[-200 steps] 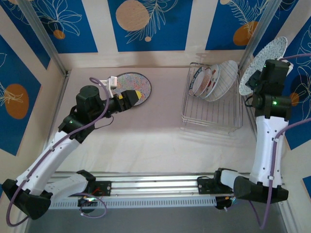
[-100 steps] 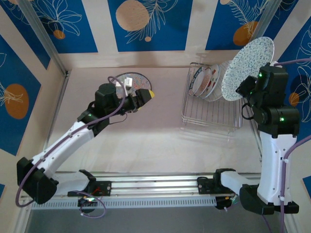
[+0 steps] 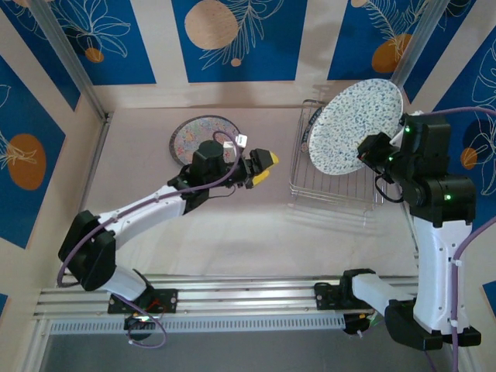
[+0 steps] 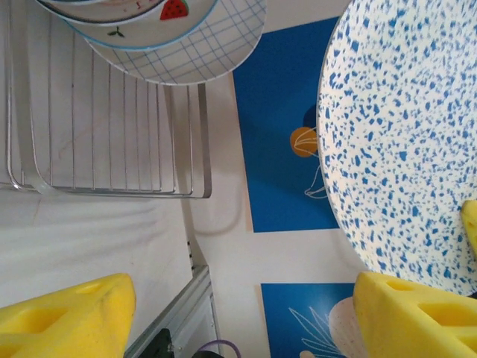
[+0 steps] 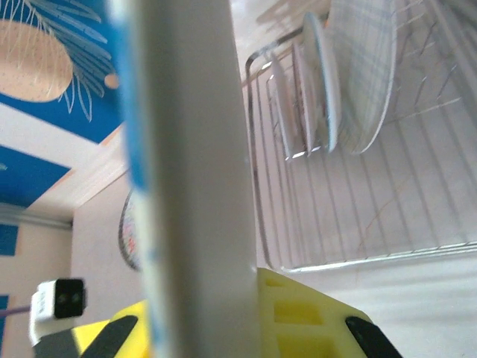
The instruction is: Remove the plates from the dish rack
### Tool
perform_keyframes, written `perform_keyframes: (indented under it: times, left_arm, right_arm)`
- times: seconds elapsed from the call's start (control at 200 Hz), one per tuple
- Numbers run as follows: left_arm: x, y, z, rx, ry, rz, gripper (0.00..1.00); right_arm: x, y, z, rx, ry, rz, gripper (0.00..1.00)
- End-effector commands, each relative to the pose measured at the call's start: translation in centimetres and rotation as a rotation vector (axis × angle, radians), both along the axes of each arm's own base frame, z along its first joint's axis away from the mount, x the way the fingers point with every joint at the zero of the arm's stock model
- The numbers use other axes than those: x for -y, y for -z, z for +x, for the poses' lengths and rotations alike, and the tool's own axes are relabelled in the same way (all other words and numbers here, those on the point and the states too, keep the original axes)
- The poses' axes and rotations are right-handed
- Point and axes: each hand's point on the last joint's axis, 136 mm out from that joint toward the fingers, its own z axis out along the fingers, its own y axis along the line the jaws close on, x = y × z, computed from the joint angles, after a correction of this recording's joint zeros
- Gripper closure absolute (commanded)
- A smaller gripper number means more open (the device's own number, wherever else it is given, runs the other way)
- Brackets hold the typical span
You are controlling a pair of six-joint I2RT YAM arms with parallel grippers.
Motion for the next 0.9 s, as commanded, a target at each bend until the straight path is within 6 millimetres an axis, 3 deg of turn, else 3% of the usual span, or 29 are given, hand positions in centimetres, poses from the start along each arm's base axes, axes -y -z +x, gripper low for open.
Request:
perform_keyframes:
  times: [0.0, 0.49, 0.675, 0.895]
  left_arm:
    - [1.7, -3.1, -0.3, 0.059, 0.034, -0.099, 0.24]
    - [3.0, -4.0, 0.8, 0.047, -0.006, -0.215, 0.40]
    - [2.9, -3.9, 0.9, 0.039, -0.019, -0.229, 0.48]
    - [2.6, -4.0, 1.1, 0.031, -0.038, -0.256, 0.65]
  right_arm:
    - [-2.6, -1.8, 0.4, 0.079, -0.102, 0.118, 1.00]
    - [-6.4, 0.5, 1.9, 0.011, -0.285, 0.288, 1.00]
    - [-6.9, 1.1, 2.4, 0.000, -0.314, 0.342, 1.00]
    - [-7.1, 2.1, 2.8, -0.018, -0.335, 0.396, 1.00]
